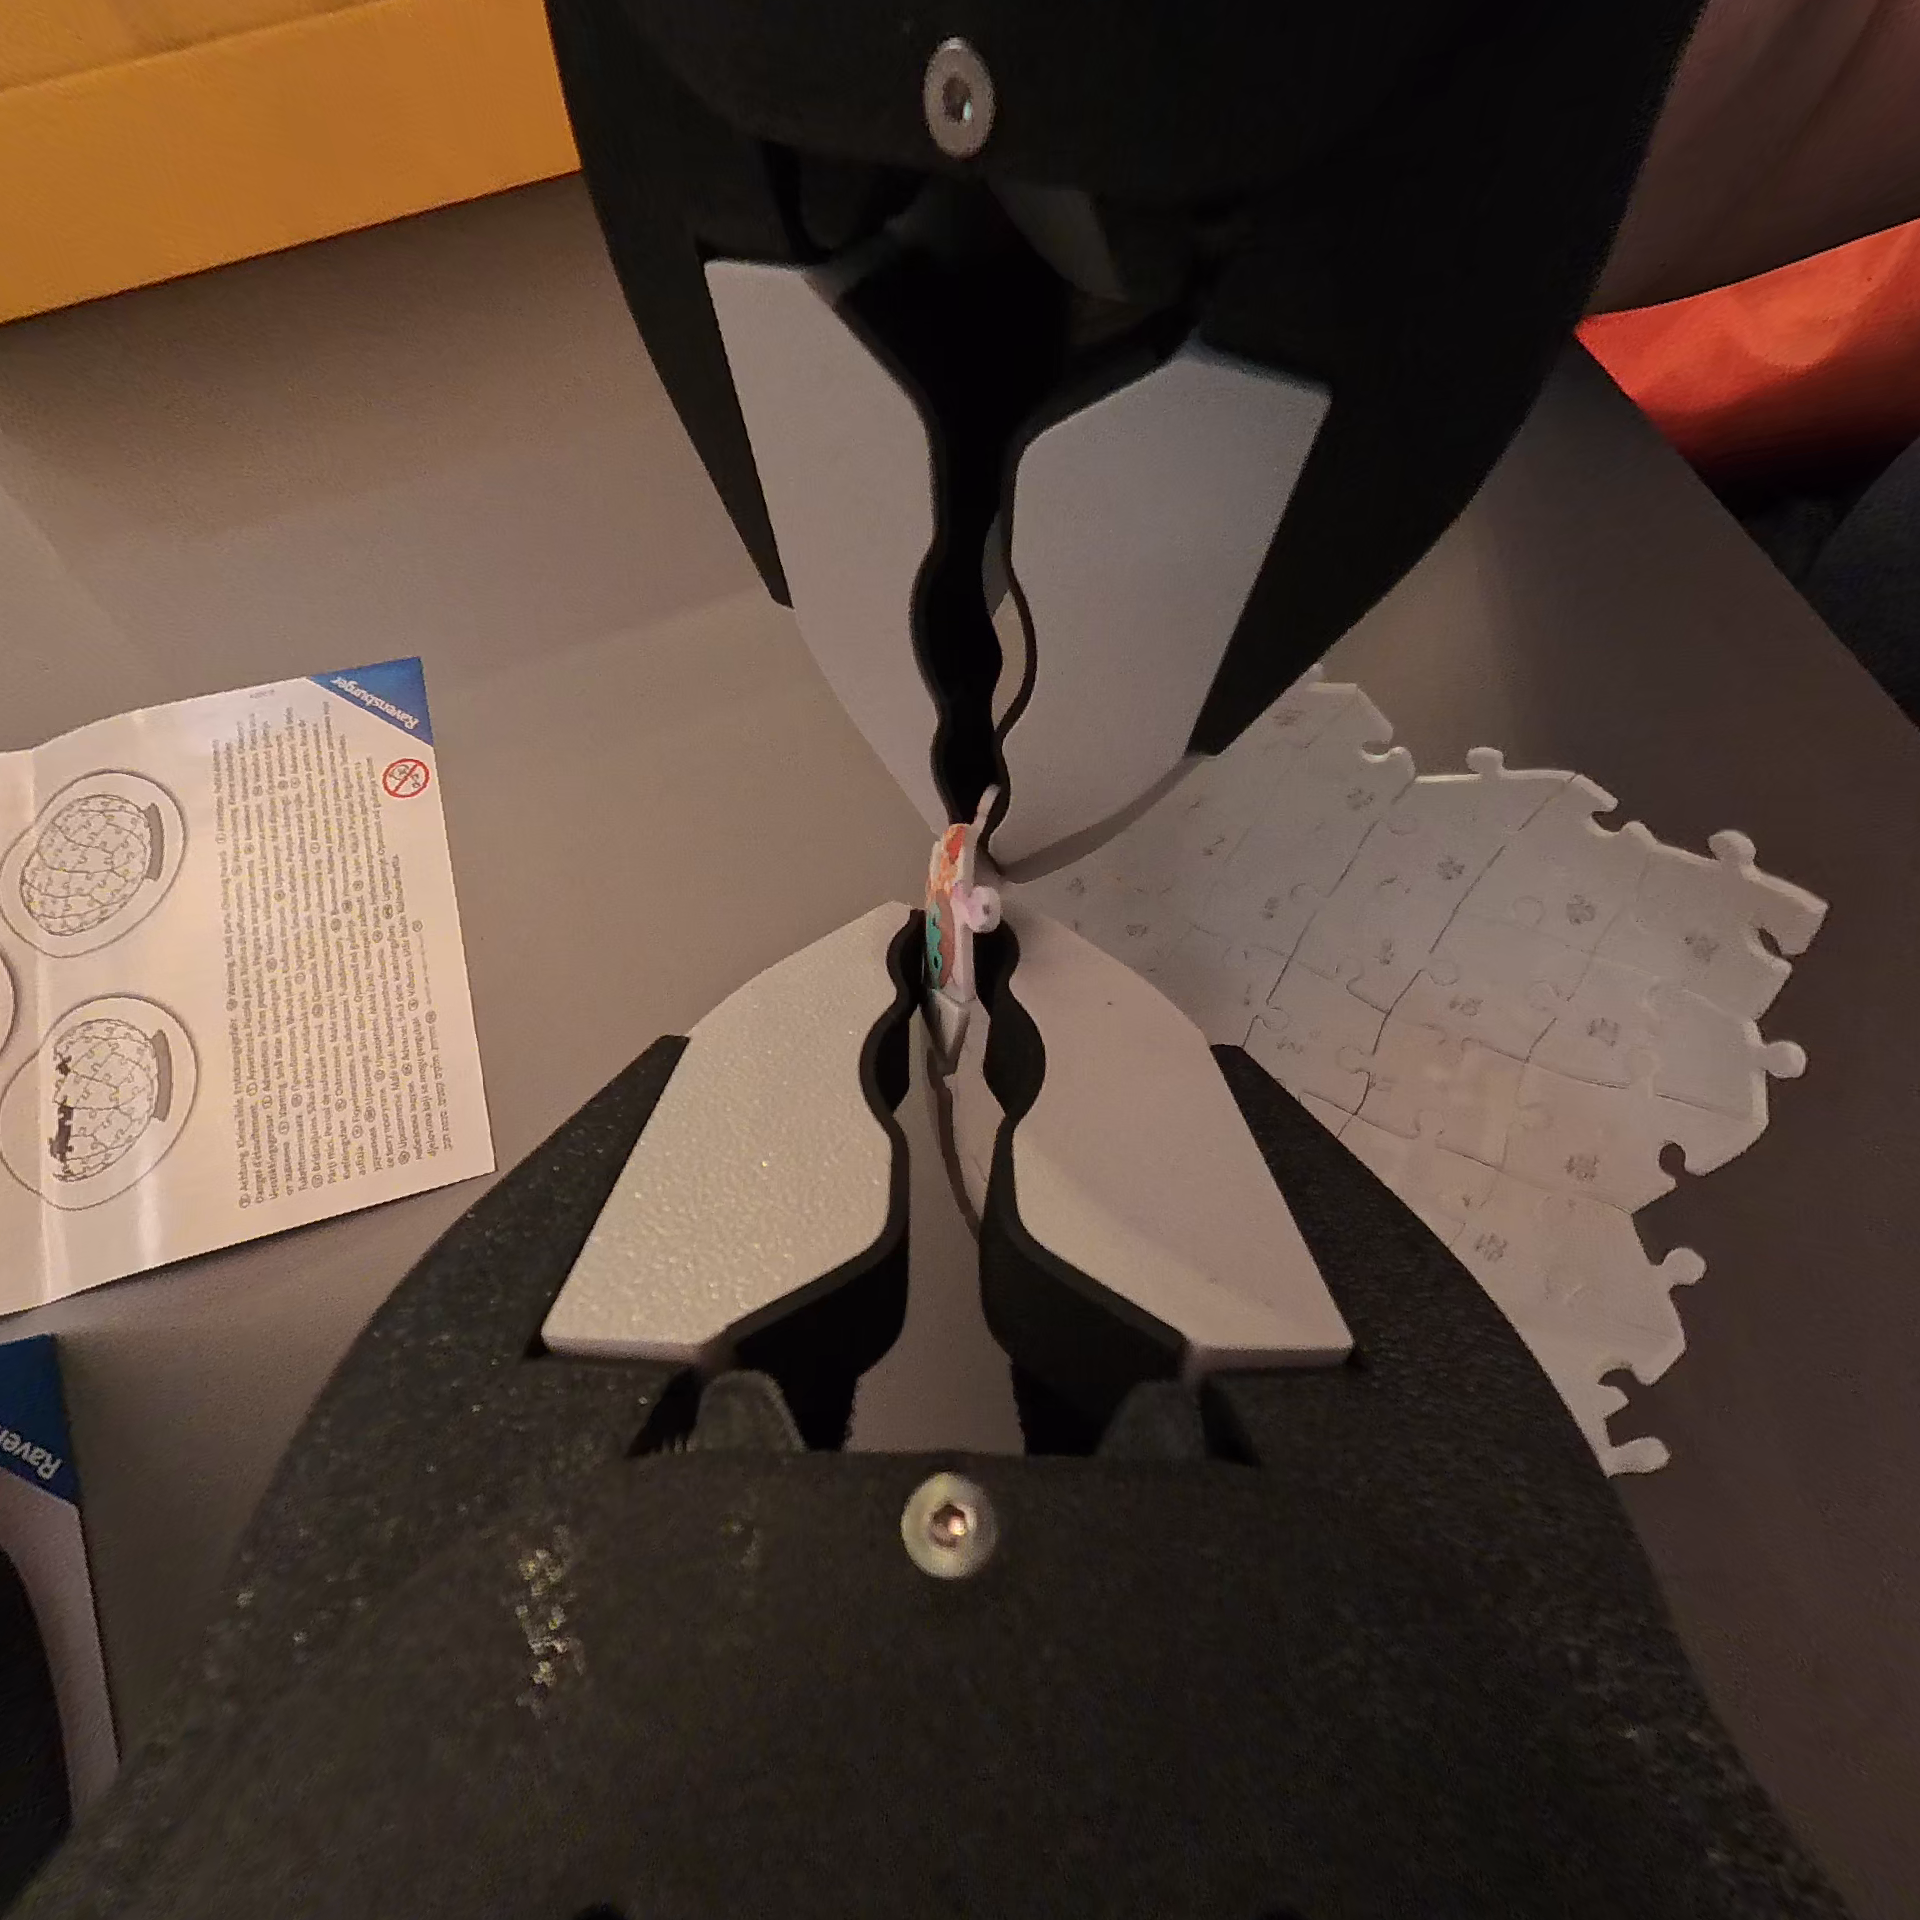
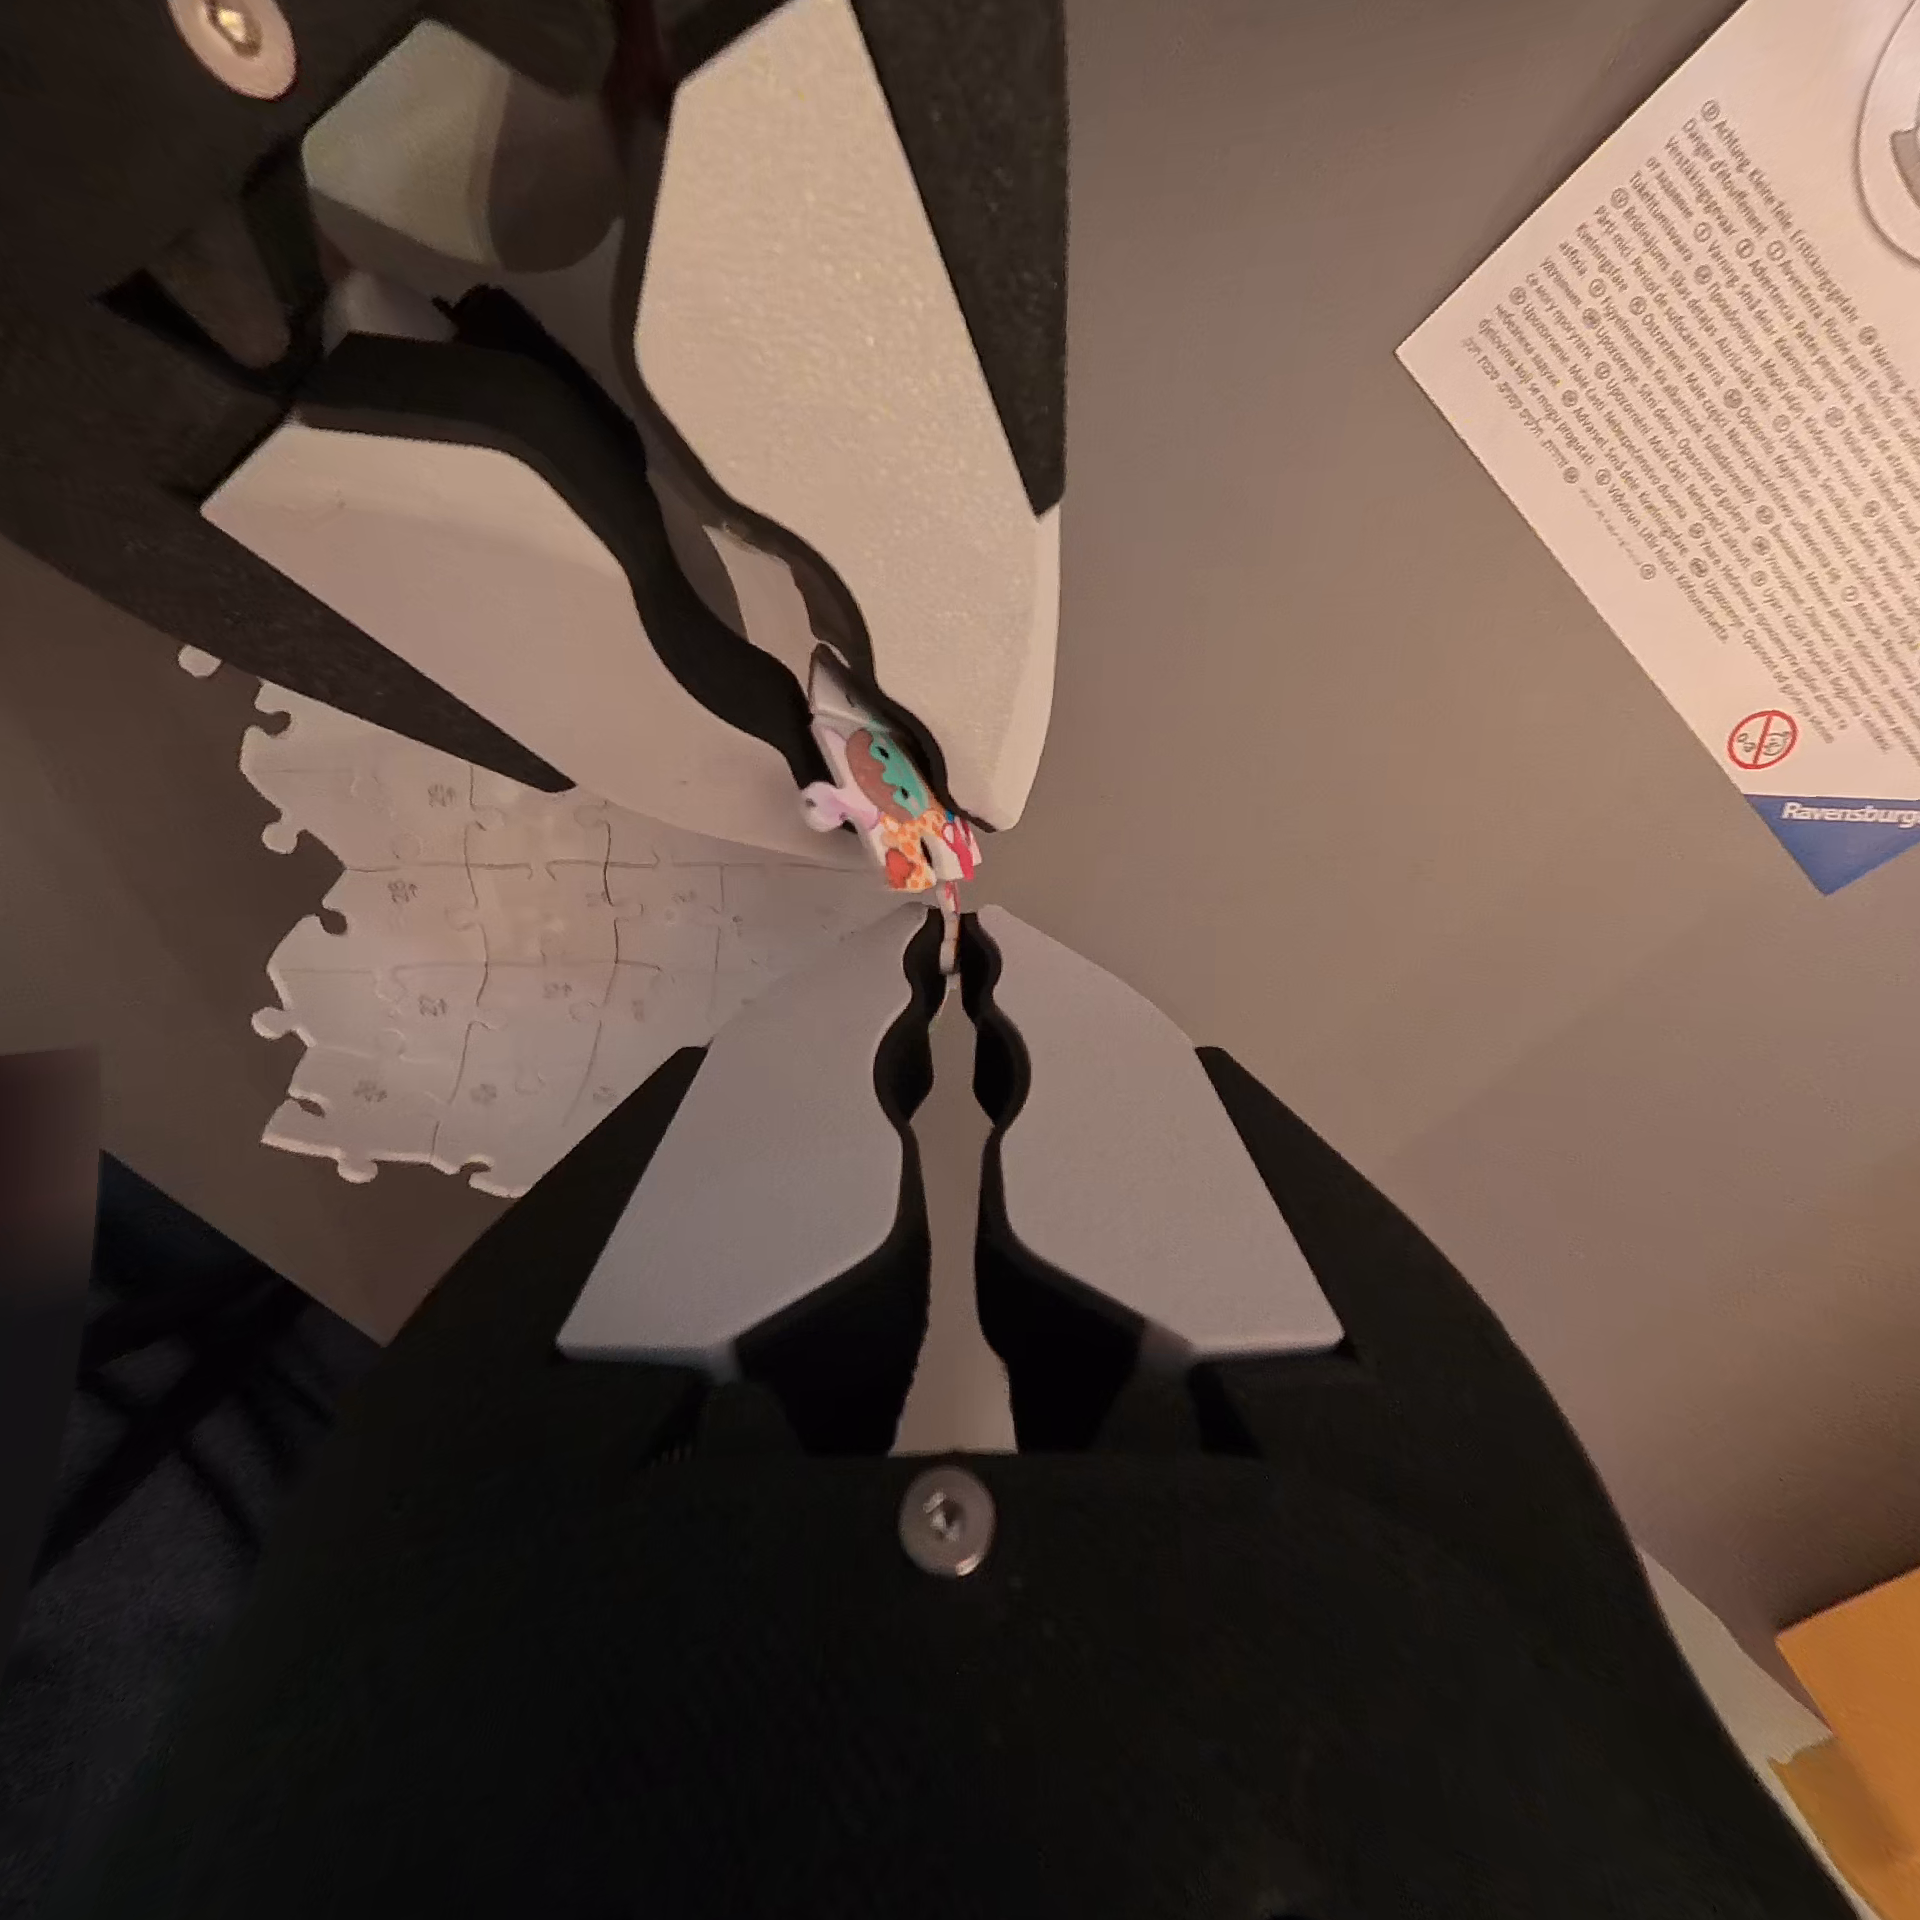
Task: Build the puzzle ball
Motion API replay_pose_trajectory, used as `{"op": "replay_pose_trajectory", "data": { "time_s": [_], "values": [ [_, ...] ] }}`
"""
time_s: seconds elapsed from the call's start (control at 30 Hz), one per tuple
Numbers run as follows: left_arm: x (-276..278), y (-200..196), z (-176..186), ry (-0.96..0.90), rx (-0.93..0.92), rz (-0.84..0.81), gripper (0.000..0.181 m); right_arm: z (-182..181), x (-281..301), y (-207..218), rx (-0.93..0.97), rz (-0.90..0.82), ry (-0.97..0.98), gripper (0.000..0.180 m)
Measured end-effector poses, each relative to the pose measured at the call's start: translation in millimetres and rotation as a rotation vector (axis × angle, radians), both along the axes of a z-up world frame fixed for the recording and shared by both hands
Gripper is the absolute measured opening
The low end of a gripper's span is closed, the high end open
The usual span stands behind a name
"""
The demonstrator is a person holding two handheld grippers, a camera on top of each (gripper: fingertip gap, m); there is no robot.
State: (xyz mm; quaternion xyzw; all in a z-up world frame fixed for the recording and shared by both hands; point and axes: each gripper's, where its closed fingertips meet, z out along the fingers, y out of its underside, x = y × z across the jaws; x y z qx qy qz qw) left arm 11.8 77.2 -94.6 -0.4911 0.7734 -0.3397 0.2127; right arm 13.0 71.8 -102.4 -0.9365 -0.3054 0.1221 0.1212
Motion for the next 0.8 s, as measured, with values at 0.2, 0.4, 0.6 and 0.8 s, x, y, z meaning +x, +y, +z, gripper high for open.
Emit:
{"op": "replay_pose_trajectory", "data": {
  "time_s": [0.2, 0.4, 0.6, 0.8],
  "values": [
    [-0.4, 0.9, 2.5, -0.006, -0.007, 0.007, 0.008, 2.0, -0.5, 3.4, 0.021, 0.012, 0.033, 0.004],
    [0.8, 0.3, 1.2, -0.009, -0.006, 0.007, 0.008, 3.7, -0.4, 6.9, 0.041, 0.002, 0.097, 0.011],
    [0.7, 0.3, -0.3, -0.005, -0.008, 0.005, 0.008, 2.9, -0.7, 4.0, 0.041, 0.012, 0.115, 0.005],
    [0.5, 0.0, -0.9, 0.002, -0.018, 0.0, 0.009, 3.9, -0.4, 1.4, 0.041, -0.001, 0.143, 0.004]
  ]
}}
